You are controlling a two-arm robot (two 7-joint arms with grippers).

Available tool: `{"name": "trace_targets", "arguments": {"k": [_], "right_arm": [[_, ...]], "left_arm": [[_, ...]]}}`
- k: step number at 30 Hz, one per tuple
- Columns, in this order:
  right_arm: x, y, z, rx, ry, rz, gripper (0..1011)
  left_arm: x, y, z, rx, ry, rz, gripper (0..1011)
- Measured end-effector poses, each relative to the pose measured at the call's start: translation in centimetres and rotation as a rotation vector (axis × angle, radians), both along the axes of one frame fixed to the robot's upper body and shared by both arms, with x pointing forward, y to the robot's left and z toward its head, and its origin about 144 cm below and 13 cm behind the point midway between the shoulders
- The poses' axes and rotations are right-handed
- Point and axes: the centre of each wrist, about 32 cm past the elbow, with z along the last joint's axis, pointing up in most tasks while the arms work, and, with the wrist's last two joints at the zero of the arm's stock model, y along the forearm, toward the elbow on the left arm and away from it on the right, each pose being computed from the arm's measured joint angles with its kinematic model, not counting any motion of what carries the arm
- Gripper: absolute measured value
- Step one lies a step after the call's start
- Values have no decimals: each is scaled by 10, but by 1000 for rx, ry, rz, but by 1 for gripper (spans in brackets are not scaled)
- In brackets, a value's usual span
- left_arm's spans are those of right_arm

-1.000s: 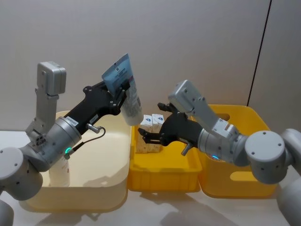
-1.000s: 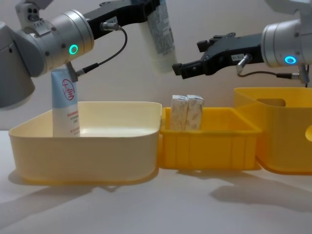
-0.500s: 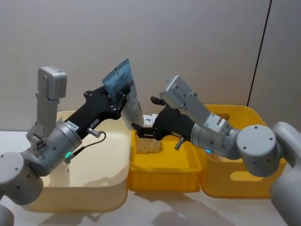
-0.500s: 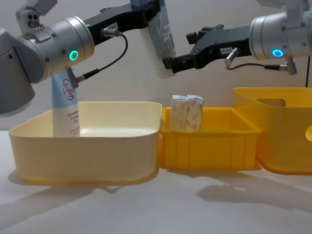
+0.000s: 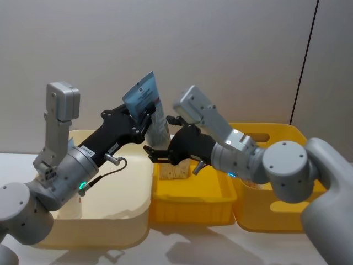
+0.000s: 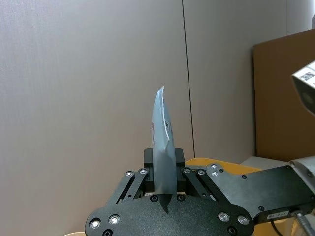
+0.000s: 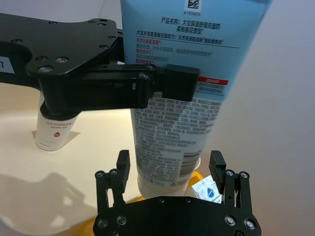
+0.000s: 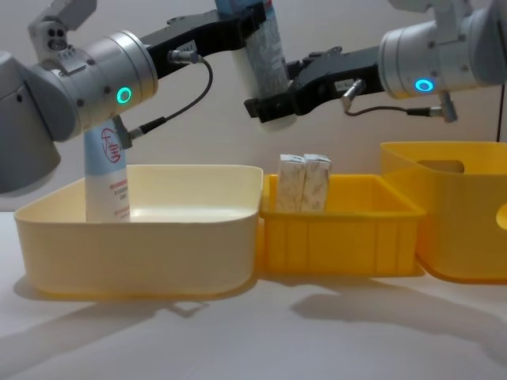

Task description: Bimanual collaborative sorting of washing and personal care products

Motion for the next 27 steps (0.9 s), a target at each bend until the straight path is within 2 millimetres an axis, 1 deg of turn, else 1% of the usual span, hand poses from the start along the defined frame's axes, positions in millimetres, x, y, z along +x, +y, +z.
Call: {"name": "trace_targets", "arguments": {"k": [6, 10, 12, 13, 16, 18, 20, 21, 23, 27], "right_arm": [[3, 12, 1, 1, 47, -4, 1001], [5, 16, 1, 0, 64, -7, 1001], [5, 17, 1, 0, 70, -8, 981], [5, 18, 1, 0, 72, -9, 948], [6, 20, 1, 0, 82, -10, 908], [6, 22, 1, 0, 86, -10, 842], [6, 23, 1, 0, 91, -11, 809], [6, 23, 1, 0, 92, -11, 755], [6, 24, 1, 0, 95, -11, 693], [7, 25, 1, 0, 99, -12, 666]], "left_arm": [[-1, -3, 0, -4, -4, -7, 226], [-1, -4, 0, -6, -7, -10, 226], [-2, -4, 0, -7, -8, -10, 226], [-2, -4, 0, -7, -9, -11, 225], [-2, -5, 0, -8, -10, -12, 226], [-2, -5, 0, -9, -11, -12, 226], [-2, -5, 0, -9, -12, -13, 226], [-2, -5, 0, -10, -12, -13, 226], [-2, -5, 0, -10, -13, -13, 225], [-2, -6, 0, -10, -13, -13, 226]]}}
